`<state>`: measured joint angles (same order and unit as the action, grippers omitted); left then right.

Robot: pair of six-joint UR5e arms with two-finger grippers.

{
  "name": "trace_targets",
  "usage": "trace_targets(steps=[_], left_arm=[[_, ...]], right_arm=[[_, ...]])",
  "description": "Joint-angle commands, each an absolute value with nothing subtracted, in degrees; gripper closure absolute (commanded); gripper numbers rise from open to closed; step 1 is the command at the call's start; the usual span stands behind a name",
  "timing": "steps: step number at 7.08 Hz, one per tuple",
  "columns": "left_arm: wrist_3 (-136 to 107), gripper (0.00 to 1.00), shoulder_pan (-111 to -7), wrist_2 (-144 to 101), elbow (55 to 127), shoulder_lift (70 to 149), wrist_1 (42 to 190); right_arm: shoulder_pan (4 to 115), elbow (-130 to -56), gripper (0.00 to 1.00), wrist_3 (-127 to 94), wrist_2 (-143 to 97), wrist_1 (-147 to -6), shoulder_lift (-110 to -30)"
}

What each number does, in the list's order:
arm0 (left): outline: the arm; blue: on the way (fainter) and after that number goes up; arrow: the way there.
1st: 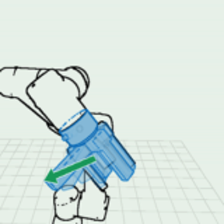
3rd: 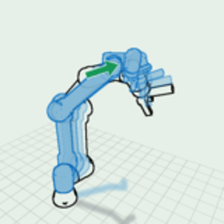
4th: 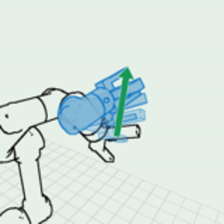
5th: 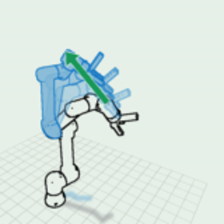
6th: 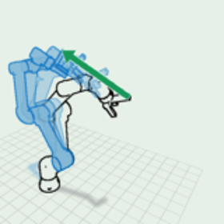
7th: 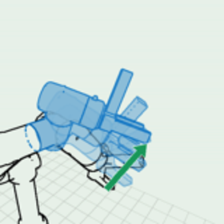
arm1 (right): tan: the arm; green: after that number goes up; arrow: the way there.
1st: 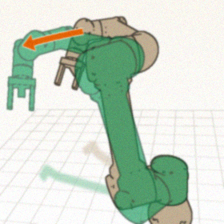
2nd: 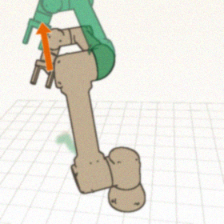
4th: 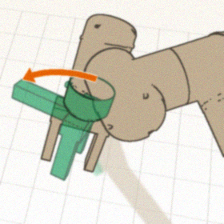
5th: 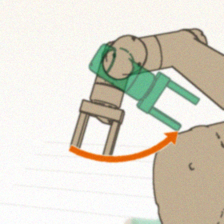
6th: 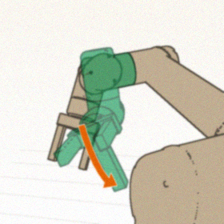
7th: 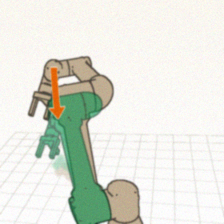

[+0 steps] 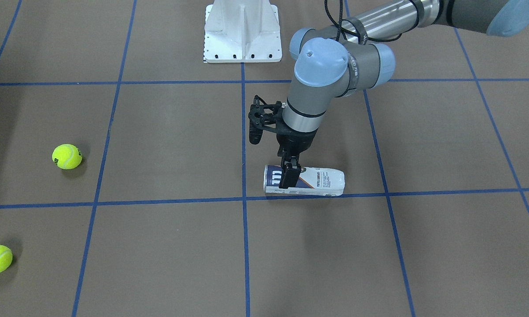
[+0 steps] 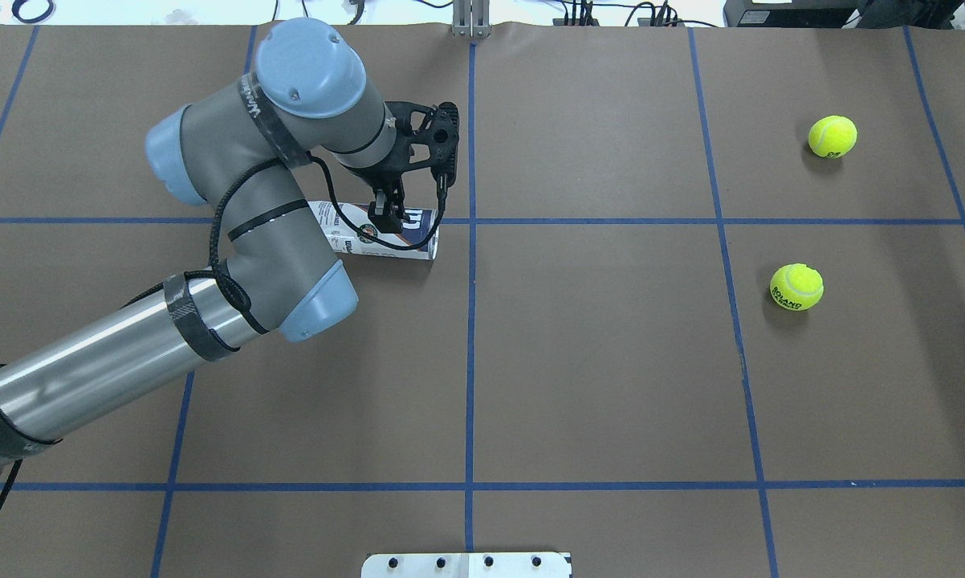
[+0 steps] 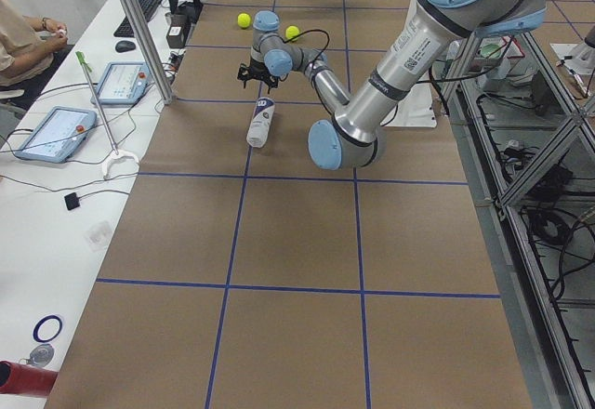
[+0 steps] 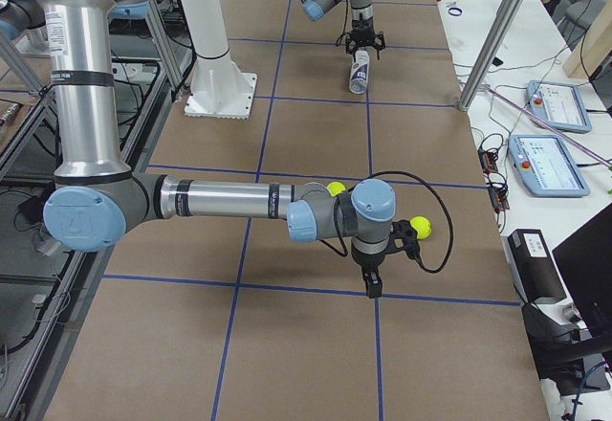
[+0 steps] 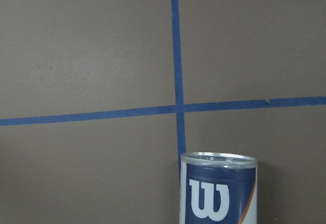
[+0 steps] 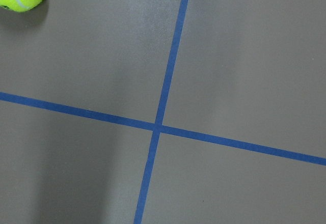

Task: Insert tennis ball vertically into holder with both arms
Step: 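Reach the left gripper down over the white Wilson can lying on its side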

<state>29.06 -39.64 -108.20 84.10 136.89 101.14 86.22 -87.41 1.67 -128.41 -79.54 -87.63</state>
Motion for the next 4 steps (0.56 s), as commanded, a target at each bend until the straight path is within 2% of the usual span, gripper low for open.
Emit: trace_targets(steps=[1,4], left_arm=[[29.18,0.01,-37.97,-105.66,82.53,137.46,101.07],[26.91,0.02,-35.78,-104.68,80.16,138.16,101.51]], right_arm=[[86.22,-87.36,0.01,1.67,-128.41,-79.54,-87.71],[86.22,-87.45,0.01,1.67,-128.50,-79.54,-87.89]])
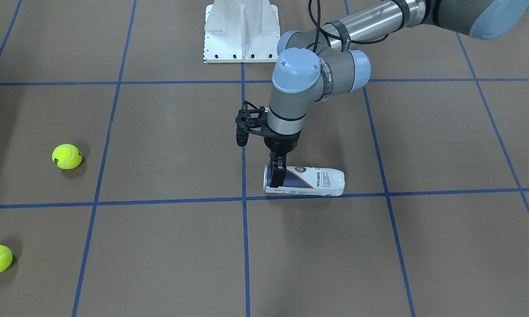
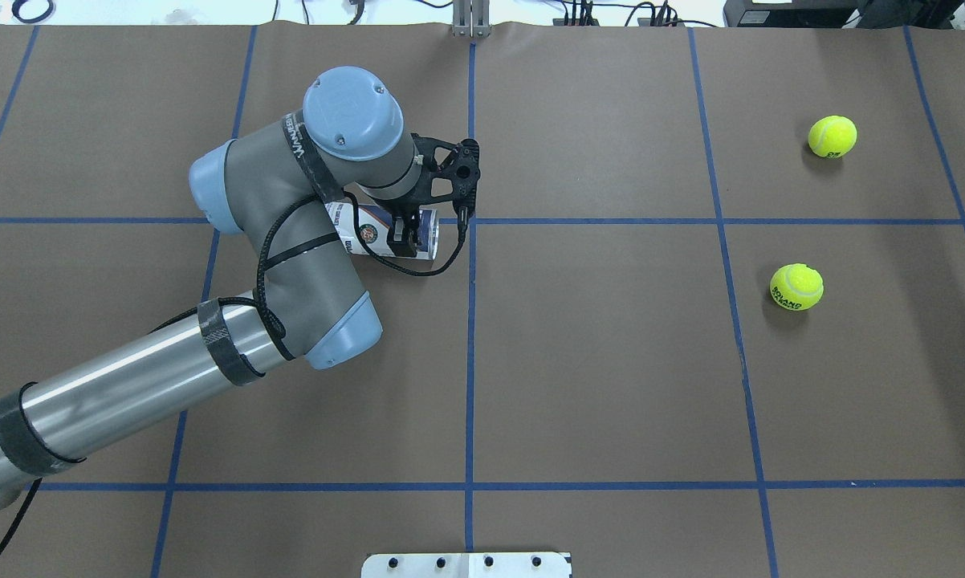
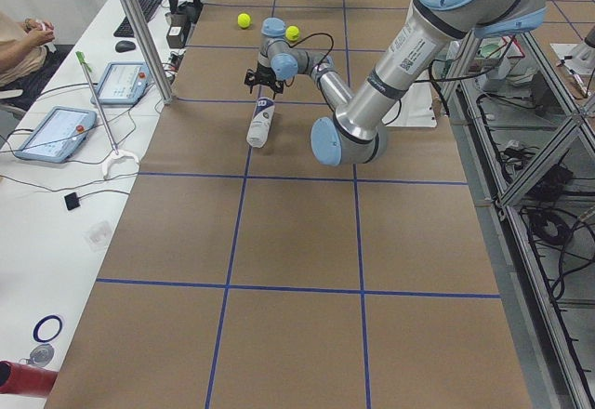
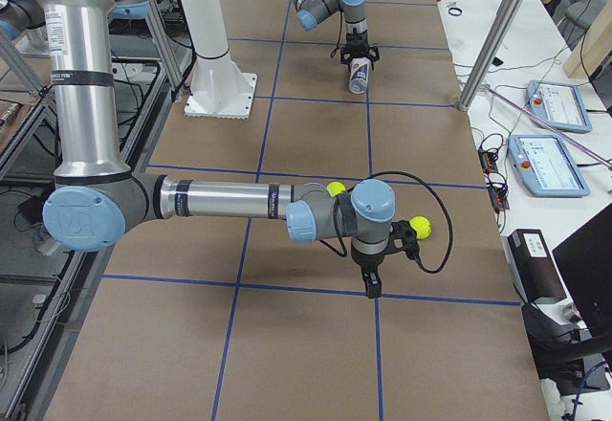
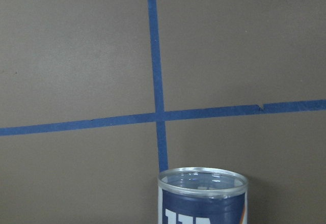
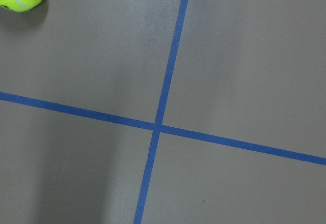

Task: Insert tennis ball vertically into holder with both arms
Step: 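Close the left gripper around the open end of the can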

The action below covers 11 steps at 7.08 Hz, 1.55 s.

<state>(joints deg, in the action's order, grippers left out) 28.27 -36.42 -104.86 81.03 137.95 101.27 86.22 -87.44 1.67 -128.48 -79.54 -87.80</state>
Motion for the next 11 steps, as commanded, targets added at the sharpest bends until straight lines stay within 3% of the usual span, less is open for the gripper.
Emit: trace_targets(steps=[1,11], left_arm=[[25.85,0.02,-35.25,-104.68,80.07,138.08,101.60],[24.79,0.02,-32.70,-101.09,73.04,139.31,107.40]], right_arm=[[86.22,-87.45,0.01,1.67,-128.50,-79.54,-87.89],[86.22,-87.36,0.01,1.67,-128.50,-79.54,-88.07]])
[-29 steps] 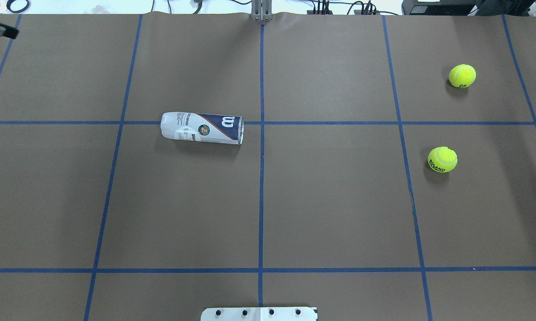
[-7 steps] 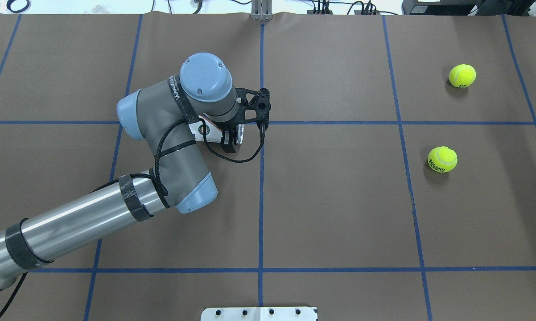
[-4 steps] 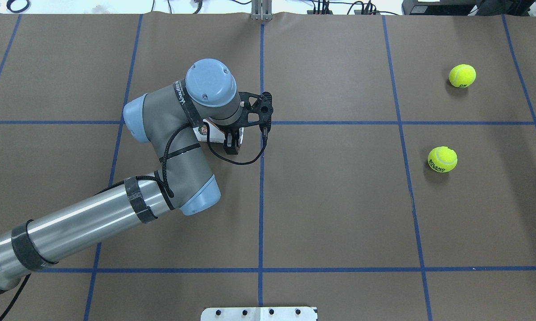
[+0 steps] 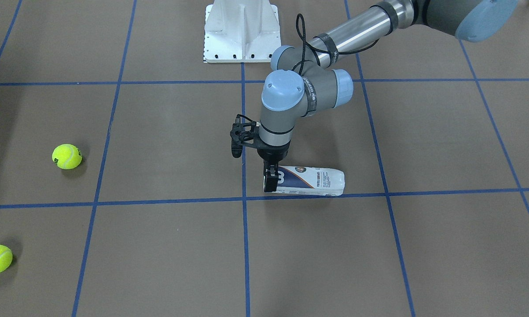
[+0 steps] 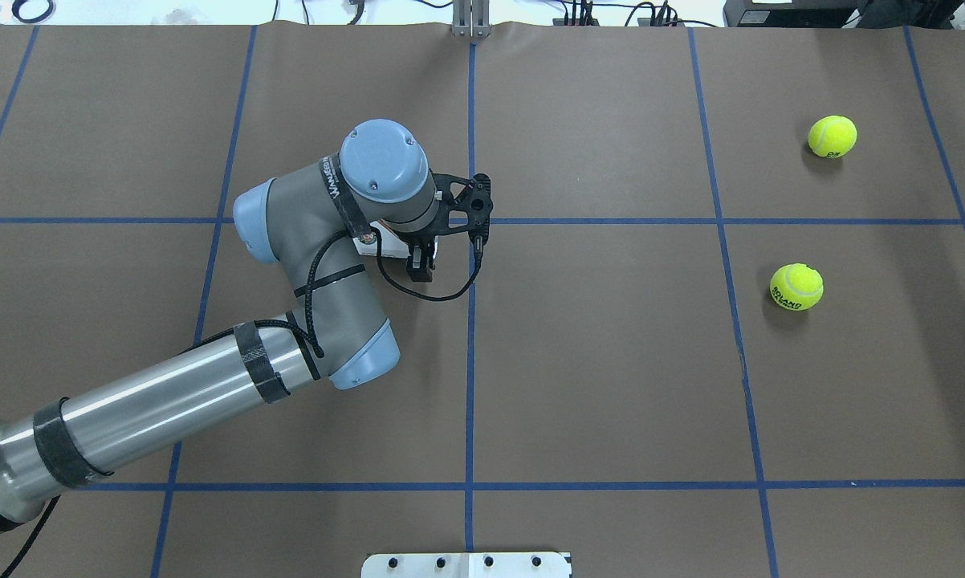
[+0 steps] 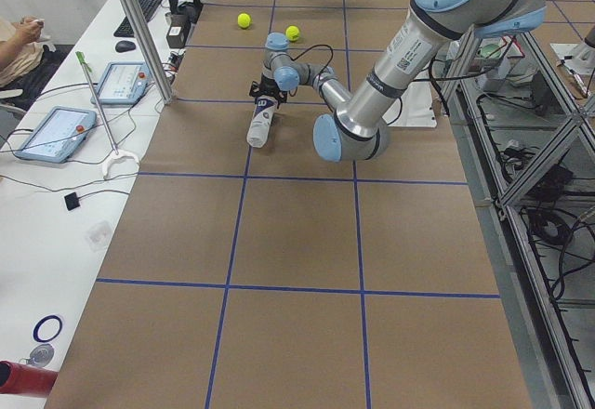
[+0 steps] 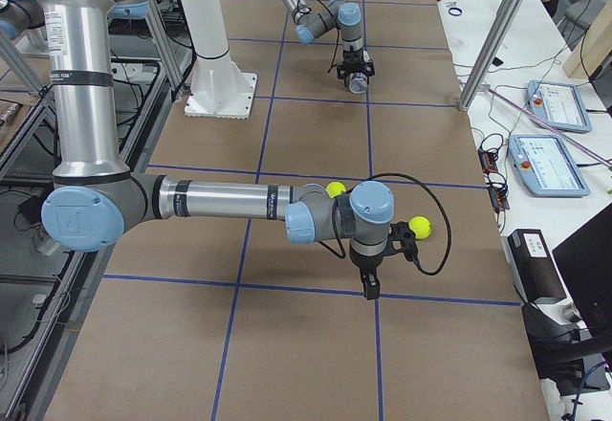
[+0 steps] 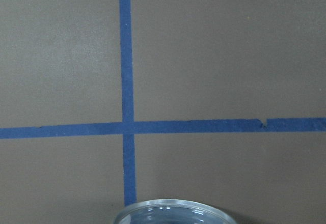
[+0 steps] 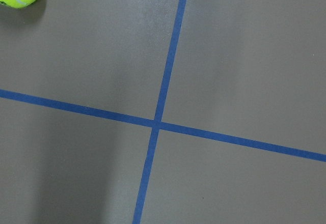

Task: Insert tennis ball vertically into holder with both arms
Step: 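Close the left gripper around the open end of the can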

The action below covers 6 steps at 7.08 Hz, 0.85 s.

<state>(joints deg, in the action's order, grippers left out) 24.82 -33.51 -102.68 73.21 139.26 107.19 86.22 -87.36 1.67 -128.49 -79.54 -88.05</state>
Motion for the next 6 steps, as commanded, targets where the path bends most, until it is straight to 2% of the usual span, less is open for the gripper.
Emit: trace_targets(steps=[1,6], left_arm=[[24.79,0.02,-32.70,-100.99,72.69,139.31,107.49],[24.87,0.05,-32.70,-100.63,72.25,139.22,107.58]], right_arm=[[86.22,-87.36,0.01,1.67,-128.50,-79.54,-88.07],[86.22,-87.45,0.01,1.67,-128.50,-79.54,-88.07]])
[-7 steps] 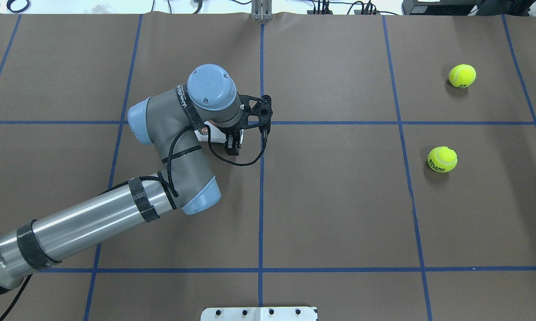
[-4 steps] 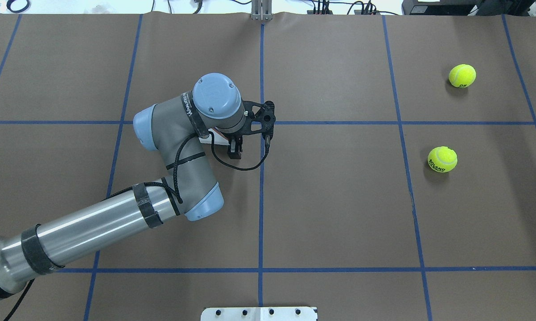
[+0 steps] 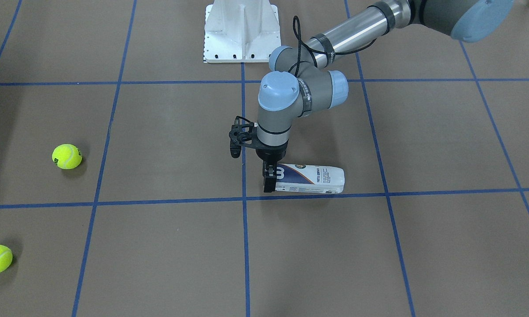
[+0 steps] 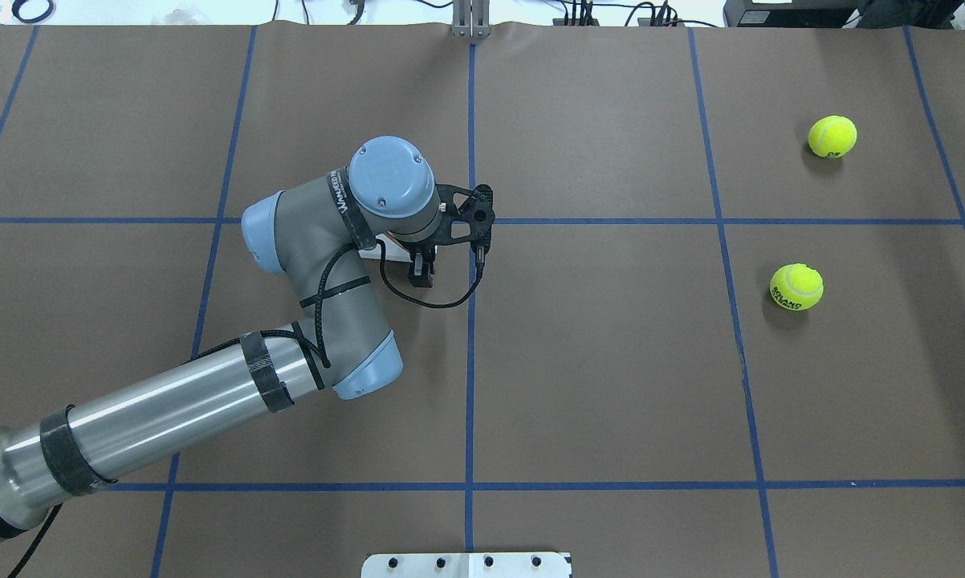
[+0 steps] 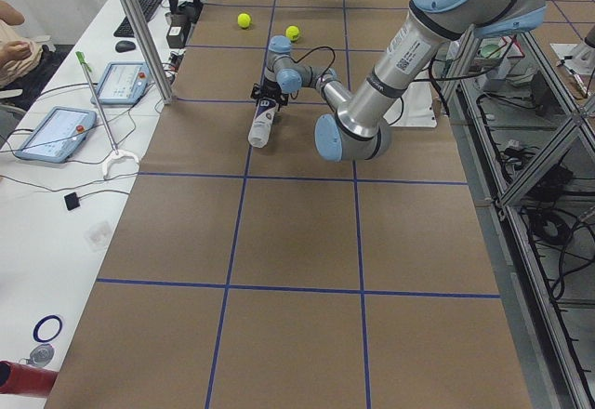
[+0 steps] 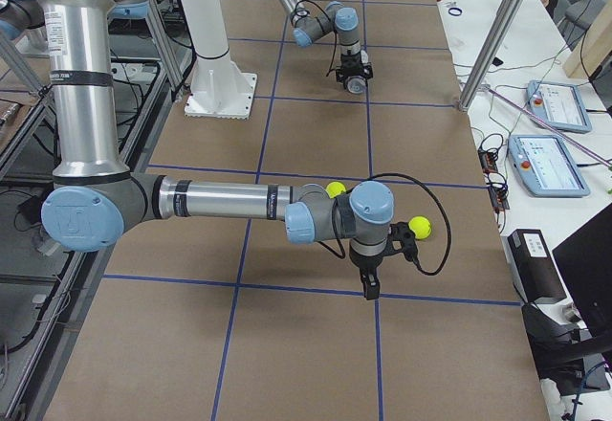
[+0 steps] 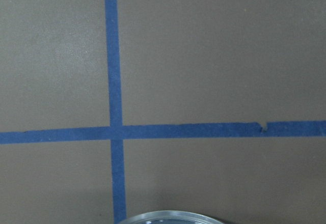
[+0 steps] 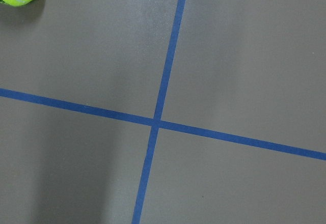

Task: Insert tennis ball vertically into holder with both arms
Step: 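Close the left gripper around the open end of the can, then lift the can with the left gripper and rotate it upright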

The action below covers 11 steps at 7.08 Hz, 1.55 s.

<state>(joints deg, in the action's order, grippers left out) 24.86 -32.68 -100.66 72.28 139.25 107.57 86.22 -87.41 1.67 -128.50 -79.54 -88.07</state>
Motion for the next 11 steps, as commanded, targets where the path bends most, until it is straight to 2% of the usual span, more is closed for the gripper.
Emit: trace_targets(steps=[1,2,3,7,8,11], left_arm=[[24.87,0.12,-32.70,-100.63,72.25,139.31,107.40],[24.87,0.22,-32.70,-100.63,72.25,139.31,107.40],[24.96,0.24,-32.70,-100.63,72.33,139.31,107.40],[21.99,0.23,-35.15,-101.25,74.43,147.55,107.58],[19.54,0.24,-35.24,-101.34,76.79,148.00,107.75],[9.63,0.24,-36.21,-109.33,77.78,147.66,123.51]], right_arm=[[86.22,-87.45,0.01,1.67,-128.50,-79.54,-88.07],[86.22,-87.45,0.01,1.67,-128.50,-79.54,-87.98],[86.22,-87.45,0.01,1.67,-128.50,-79.54,-87.98],[86.22,-87.45,0.01,1.67,-128.58,-79.54,-87.98],[86.22,-87.45,0.01,1.67,-128.58,-79.54,-87.98],[86.22,-87.45,0.01,1.67,-128.58,-79.54,-87.98]])
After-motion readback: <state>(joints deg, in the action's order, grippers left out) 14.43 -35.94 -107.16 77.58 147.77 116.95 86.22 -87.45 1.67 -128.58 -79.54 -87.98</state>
